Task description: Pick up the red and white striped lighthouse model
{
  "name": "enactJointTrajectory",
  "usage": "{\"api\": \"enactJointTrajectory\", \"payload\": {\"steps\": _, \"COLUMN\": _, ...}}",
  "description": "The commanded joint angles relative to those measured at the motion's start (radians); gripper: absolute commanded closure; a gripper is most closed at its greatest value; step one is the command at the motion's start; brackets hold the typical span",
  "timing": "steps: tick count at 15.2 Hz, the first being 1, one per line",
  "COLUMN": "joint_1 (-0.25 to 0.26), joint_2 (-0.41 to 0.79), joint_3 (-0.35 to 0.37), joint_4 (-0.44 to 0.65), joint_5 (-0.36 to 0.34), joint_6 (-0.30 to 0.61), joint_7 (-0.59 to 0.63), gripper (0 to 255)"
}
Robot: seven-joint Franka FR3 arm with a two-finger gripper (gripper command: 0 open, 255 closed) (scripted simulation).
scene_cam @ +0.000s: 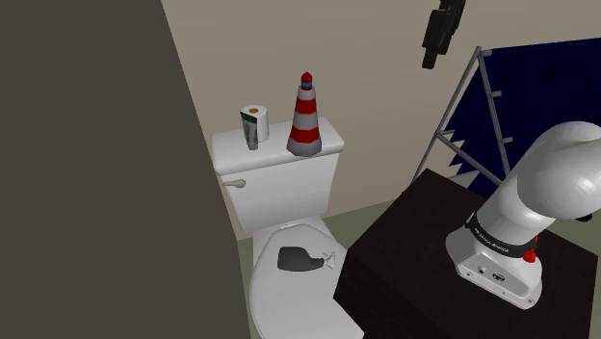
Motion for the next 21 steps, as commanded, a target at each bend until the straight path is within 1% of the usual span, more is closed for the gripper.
{"api": "enactJointTrajectory", "payload": {"steps": 1, "joint_1": 0.0, "joint_2": 0.0, "joint_3": 0.0, "joint_4": 0.0, "joint_5": 0.0, "joint_6": 0.0, "joint_7": 0.0, "gripper": 0}}
{"api": "enactJointTrajectory", "payload": {"steps": 6, "joint_1": 0.002, "joint_2": 0.187, "joint_3": 0.0, "joint_4": 0.075, "joint_5": -0.017, "joint_6": 0.105, "joint_7": -0.028, "gripper": 0}}
{"api": "enactJointTrajectory", "payload": {"steps": 11, "joint_1": 0.004, "joint_2": 0.38, "joint_3": 0.004, "joint_4": 0.183, "joint_5": -0.034, "joint_6": 0.182, "joint_7": -0.052, "gripper": 0}}
{"api": "enactJointTrajectory", "payload": {"steps": 16, "joint_1": 0.007, "joint_2": 0.576, "joint_3": 0.01, "joint_4": 0.323, "joint_5": -0.053, "joint_6": 0.23, "joint_7": -0.073, "gripper": 0}}
{"api": "enactJointTrajectory", "payload": {"steps": 21, "joint_1": 0.013, "joint_2": 0.776, "joint_3": 0.019, "joint_4": 0.499, "joint_5": -0.074, "joint_6": 0.246, "joint_7": -0.091, "gripper": 0}}
